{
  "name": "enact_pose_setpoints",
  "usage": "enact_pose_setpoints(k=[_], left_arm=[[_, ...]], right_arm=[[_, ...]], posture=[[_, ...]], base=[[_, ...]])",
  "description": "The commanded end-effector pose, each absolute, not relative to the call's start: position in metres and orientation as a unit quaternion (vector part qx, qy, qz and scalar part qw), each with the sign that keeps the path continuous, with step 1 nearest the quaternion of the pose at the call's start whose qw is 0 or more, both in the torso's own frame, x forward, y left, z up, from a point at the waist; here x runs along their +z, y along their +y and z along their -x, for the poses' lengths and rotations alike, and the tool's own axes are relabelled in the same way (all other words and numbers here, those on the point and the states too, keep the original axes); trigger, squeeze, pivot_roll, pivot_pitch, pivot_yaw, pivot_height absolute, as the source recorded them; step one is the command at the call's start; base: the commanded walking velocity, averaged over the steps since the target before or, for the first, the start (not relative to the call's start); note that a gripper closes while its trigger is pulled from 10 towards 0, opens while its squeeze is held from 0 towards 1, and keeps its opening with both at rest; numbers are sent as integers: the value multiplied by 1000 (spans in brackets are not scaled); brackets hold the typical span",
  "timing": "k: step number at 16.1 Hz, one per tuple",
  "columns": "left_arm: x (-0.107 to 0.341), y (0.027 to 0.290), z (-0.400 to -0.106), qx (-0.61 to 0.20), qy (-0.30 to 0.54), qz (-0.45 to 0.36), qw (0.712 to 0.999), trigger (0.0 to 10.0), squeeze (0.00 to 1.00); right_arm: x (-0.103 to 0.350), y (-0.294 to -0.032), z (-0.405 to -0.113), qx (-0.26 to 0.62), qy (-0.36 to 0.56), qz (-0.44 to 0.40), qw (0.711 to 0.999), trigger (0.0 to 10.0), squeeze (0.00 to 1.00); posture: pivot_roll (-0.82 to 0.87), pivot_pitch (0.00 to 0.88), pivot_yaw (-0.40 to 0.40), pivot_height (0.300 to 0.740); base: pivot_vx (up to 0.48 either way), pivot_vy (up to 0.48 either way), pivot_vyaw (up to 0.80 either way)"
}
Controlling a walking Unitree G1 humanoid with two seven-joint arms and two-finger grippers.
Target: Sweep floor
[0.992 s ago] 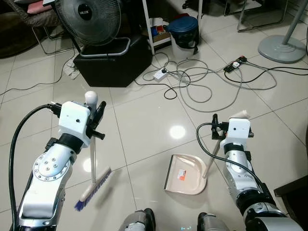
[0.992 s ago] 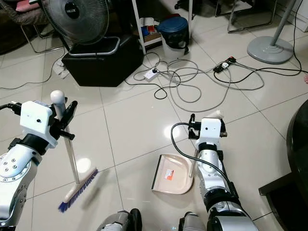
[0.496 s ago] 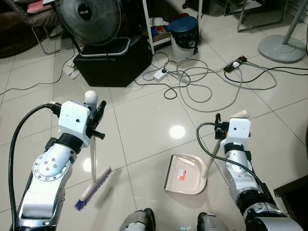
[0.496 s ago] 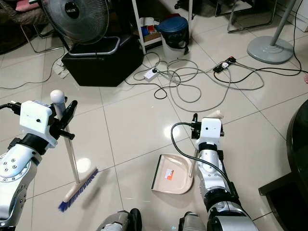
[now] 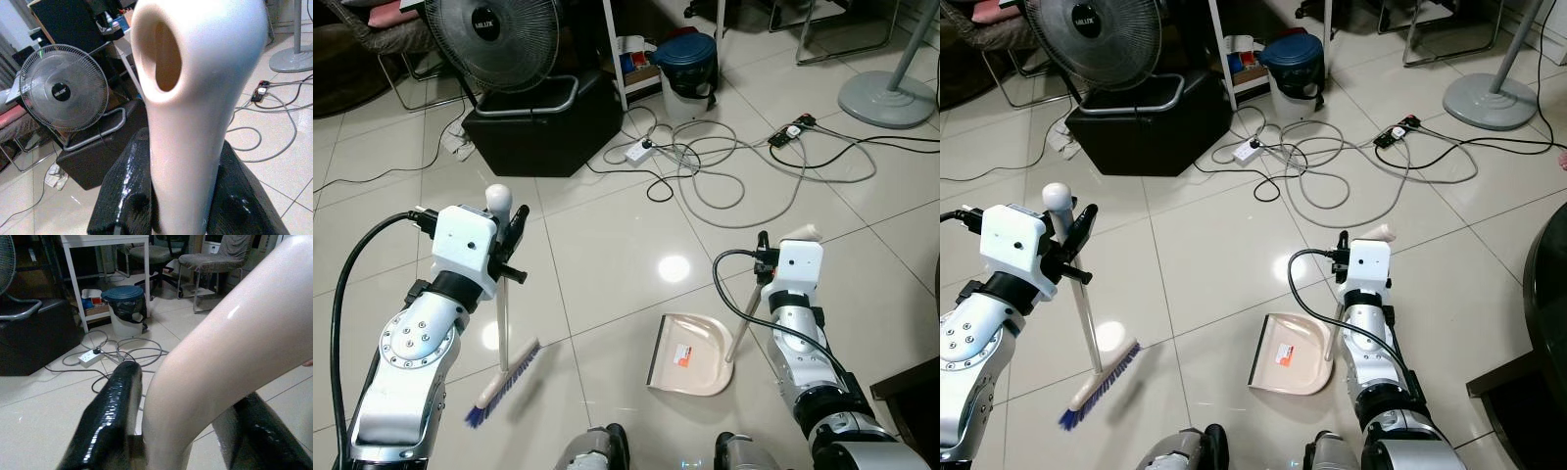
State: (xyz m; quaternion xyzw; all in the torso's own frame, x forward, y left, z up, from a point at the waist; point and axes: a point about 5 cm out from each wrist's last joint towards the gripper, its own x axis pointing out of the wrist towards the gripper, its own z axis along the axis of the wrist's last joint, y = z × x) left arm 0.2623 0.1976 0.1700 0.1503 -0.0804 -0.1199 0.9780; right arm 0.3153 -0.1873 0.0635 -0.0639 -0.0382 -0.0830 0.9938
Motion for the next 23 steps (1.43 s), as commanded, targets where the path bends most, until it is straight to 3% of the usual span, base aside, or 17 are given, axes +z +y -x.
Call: enact_pose_setpoints(k=[1,13,17,20,21,23], left_arm=[[179,205,-259,-109,-94,-167,975,10000,0],[175,200,-266,-104,-100,-153,978,10000,0],[157,193,-286,-60,-64,-136,987,10000,0],[152,190,-285,-52,-51,-137,988,10000,0],[152,189,-283,-48,-52,-133,989,10000,0],[155,187,-287,-35,-55,-126,990,10000,0]], right_arm=[[58,-183,-312,-79,-30,57,995,0,0],[65,-188,-317,-82,-40,55,994,0,0],[105,-198,-326,-97,-125,16,987,0,0],[126,-194,-324,-78,-145,7,986,0,0],[133,-189,-322,-67,-135,-1,989,10000,0],[159,-161,-316,-3,-153,29,988,10000,0]], posture=[[124,181,178,740],[71,136,151,740],[-11,73,66,740],[-23,59,37,740],[-38,41,24,740],[-56,14,-1,740]], base=[[0,0,0],[0,0,0],[0,0,0],[0,0,0],[0,0,0],[0,0,0]])
